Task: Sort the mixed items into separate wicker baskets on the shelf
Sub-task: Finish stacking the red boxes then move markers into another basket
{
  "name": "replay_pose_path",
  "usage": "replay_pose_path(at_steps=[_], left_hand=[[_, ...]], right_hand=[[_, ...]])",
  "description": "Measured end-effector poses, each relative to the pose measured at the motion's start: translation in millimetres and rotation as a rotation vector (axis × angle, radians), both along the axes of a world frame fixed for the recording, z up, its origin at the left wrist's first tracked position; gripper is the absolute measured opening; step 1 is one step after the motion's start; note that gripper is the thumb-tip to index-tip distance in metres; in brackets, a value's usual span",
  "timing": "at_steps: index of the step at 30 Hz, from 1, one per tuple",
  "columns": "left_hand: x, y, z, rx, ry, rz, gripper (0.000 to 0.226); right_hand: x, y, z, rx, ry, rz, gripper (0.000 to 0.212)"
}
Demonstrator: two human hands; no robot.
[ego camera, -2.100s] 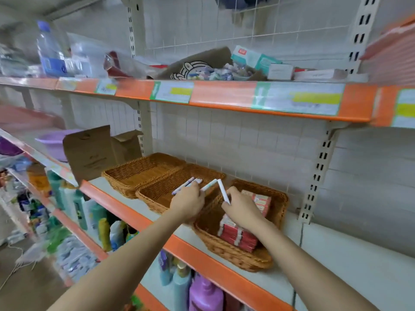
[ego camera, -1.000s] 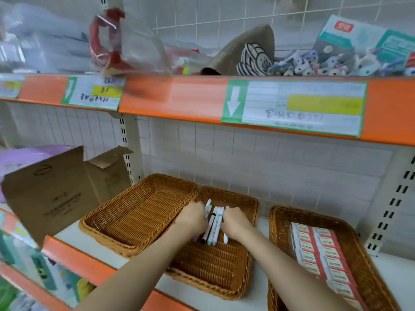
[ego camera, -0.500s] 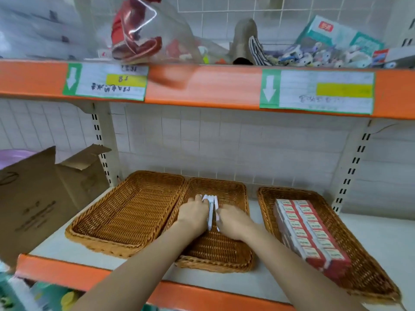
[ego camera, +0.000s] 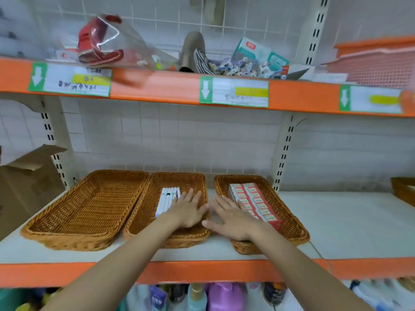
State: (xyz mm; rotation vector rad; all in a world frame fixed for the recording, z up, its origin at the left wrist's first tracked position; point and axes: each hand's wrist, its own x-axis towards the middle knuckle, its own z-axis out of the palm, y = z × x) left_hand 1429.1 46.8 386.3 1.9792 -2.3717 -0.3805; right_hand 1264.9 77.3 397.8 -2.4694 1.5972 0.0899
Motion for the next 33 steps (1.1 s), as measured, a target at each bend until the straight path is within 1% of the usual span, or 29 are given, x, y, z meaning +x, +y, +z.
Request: replay_pose_path(at_steps=[3,6,12,16,19,22,27,33], left_hand=[[-30,12,2,0.003,-0.008,-0.023,0.068],[-68,31,3,-0.044,-0.007,-0.046,0.068],[-152,82,2,-0.086,-0.011,-0.081,0.069],[-197,108,-2,-0.101,0.013,-0.104,0.069],[-224,120,-6,-0.095,-0.027,-0.140,0.069],[-250,120,-5,-0.091,-0.064,-0.176,0.069],[-297,97,2,-0.098,-0.094,-0.230,0.068],[-365,56,5,-0.098,-0.072,-0.328,0.070]], right_hand=[[-28,20,2,-0.015,-0.017,-0.034,0.081],[-63,45,1,-0.028,-0.034,-0.073,0.079],[-146,92,-5,-0.055,-0.003,-0.142,0.078],[-193,115,-10,-0.040,0.014,-0.159,0.078],[-222,128,-13,-0.014,0.012,-0.182,0.077],[-248,134,-17,-0.017,-0.004,-0.205,0.078],[-293,120,-18,-0.042,-0.025,-0.281,0.078],[-359,101,-8,-0.079,0.010,-0.380,0.076]])
